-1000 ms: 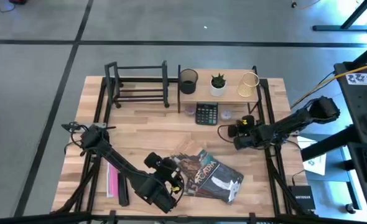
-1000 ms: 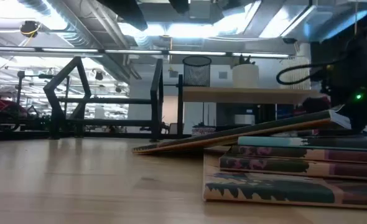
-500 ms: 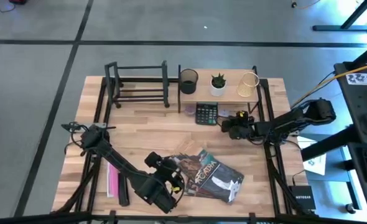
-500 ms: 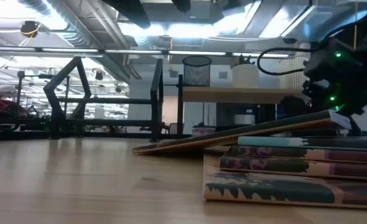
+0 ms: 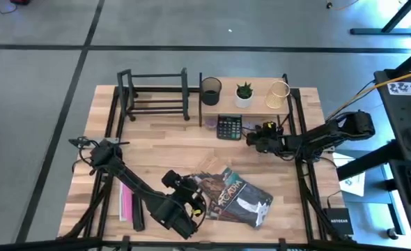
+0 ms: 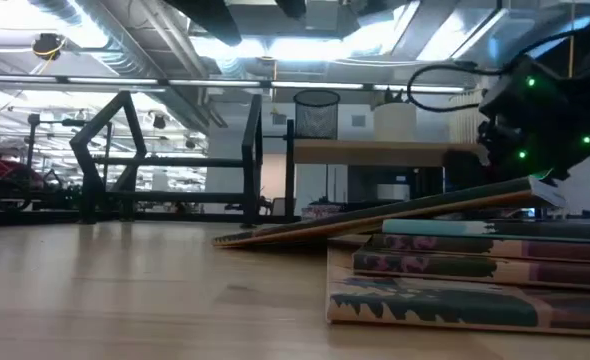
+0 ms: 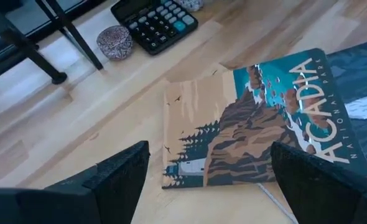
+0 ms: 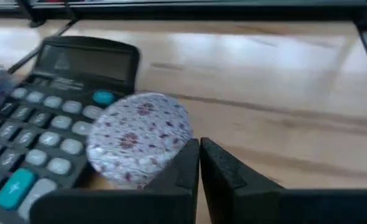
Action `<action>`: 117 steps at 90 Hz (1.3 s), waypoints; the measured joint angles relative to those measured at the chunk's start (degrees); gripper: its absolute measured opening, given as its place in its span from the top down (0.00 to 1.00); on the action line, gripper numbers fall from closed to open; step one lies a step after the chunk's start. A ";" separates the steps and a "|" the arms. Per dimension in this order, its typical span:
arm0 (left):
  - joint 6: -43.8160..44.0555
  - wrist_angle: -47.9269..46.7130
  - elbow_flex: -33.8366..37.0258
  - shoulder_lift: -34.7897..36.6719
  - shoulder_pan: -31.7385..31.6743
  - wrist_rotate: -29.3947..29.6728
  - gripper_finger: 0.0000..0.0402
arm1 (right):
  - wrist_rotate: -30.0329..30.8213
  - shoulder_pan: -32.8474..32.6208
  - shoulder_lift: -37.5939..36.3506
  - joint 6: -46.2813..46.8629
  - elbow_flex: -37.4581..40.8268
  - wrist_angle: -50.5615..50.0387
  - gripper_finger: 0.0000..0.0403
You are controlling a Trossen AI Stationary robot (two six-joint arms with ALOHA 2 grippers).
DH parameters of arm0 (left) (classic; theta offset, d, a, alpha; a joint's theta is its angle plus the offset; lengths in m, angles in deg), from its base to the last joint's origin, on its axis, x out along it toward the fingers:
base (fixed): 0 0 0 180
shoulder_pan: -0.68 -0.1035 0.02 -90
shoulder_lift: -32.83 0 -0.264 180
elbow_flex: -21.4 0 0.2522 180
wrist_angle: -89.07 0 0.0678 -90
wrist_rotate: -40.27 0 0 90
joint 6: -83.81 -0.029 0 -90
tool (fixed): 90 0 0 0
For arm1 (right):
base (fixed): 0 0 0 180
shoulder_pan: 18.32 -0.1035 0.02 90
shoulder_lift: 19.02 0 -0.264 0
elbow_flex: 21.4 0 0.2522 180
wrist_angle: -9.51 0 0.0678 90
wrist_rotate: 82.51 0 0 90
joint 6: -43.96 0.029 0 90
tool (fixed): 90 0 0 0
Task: Stock shelves
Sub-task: Put the black stapler under the shelf
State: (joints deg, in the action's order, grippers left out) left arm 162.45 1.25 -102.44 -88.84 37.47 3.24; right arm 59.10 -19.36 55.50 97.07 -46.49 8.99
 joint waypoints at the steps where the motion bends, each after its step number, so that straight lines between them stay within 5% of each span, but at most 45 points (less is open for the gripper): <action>1: 0.00 -0.01 0.00 0.00 0.00 0.00 0.21 | 0.05 -0.44 -0.38 -0.62 -0.11 0.01 1.00; 32: -3.63 -0.47 0.01 0.00 1.58 -2.26 0.21 | 2.62 -21.23 -9.01 -24.86 -6.79 0.23 1.00; 49: -8.29 -0.48 0.02 0.00 4.32 -5.35 0.21 | 3.72 -31.62 -9.18 -29.57 -9.96 -1.74 1.00; 61: -1.73 -1.61 0.02 0.00 6.16 -5.40 0.21 | 2.34 -37.05 -9.13 -29.54 -10.62 -1.26 1.00; 72: 13.32 -7.45 0.02 0.00 7.30 -6.82 0.21 | 0.99 -40.06 -9.13 -29.50 -10.62 -0.22 1.00; 84: 28.82 -16.51 0.05 0.00 9.02 -17.41 0.21 | 0.85 -40.64 -9.13 -29.54 -10.62 -0.20 1.00; 117: 41.00 -14.65 0.11 0.50 14.19 -50.51 0.21 | 4.55 -40.56 -9.08 -29.80 -10.60 -0.13 1.00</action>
State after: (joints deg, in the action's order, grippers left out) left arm 203.44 -13.40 -102.33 -88.33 51.67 -47.27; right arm 63.65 -59.92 46.42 67.27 -57.09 8.86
